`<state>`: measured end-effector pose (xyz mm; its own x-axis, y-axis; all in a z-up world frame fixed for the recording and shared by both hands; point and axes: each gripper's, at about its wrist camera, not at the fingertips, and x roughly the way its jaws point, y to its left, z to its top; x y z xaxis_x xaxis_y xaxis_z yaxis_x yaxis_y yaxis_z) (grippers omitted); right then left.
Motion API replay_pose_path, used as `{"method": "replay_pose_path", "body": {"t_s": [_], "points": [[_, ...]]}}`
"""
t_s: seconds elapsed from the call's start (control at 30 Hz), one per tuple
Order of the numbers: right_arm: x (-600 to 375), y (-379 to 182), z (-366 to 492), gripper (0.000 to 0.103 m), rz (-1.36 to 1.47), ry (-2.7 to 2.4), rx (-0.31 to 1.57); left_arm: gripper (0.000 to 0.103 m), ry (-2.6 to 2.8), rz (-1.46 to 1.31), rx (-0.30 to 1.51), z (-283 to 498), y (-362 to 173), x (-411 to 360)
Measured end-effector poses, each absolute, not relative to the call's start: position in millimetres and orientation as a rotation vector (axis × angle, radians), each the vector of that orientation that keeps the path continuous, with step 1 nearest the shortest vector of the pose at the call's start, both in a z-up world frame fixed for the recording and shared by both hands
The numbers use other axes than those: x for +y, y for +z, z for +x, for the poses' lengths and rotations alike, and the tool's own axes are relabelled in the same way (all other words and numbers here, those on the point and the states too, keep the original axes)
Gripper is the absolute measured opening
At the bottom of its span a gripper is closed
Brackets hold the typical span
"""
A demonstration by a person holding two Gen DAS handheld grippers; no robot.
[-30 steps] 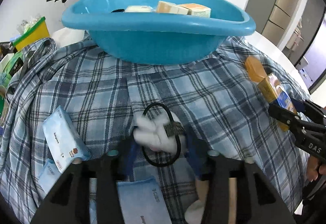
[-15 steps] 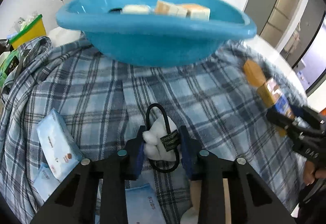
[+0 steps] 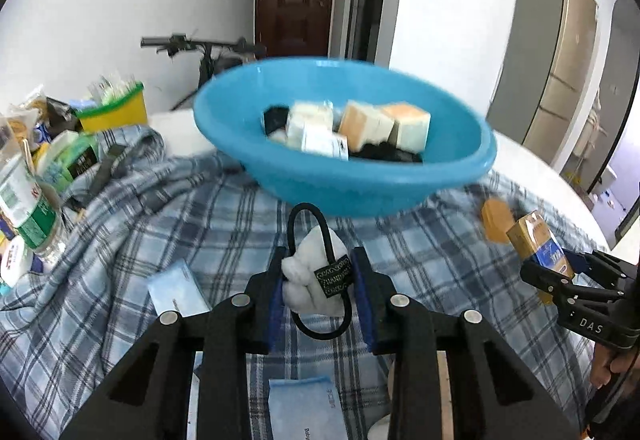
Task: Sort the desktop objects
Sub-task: 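Carry the glove and Liqun box over the blue basin with both tools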
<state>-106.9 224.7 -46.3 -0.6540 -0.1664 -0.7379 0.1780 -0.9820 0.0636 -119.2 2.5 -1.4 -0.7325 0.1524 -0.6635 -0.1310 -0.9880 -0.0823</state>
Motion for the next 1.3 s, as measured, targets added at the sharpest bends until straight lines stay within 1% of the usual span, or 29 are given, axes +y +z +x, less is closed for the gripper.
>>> {"method": "replay_pose_path", "body": {"t_s": [0.1,0.3,0.47,0.67,0.87,1.0,1.3], "points": [[223.3,-31.8,-103.6,0.054,1.131,-2.729,0.026,0.033,2.848,-0.967,-0.021,-110.6,14.1,3.4],[219.5,5.6,-96.4,0.054,0.944,-2.793,0.037,0.033,2.95,-0.65,0.077,-83.7,55.5,10.8],[216.8,36.3,-87.4,0.054,0.791,-2.847,0.03,0.033,3.001,-0.471,0.071,-63.1,83.6,13.0],[213.6,65.4,-73.0,0.054,0.606,-2.896,0.022,0.033,3.028,-0.401,0.068,-48.6,99.1,15.2],[206.0,77.4,-56.4,0.054,0.483,-2.922,0.042,0.033,3.037,-0.392,0.032,-40.5,102.0,12.7],[201.2,80.1,-50.5,0.054,0.455,-2.918,0.063,0.033,3.034,-0.398,0.022,-39.4,102.6,11.2],[202.0,77.1,-50.7,0.054,0.469,-2.908,0.042,0.033,3.032,-0.398,0.018,-34.5,105.1,13.5]]}}
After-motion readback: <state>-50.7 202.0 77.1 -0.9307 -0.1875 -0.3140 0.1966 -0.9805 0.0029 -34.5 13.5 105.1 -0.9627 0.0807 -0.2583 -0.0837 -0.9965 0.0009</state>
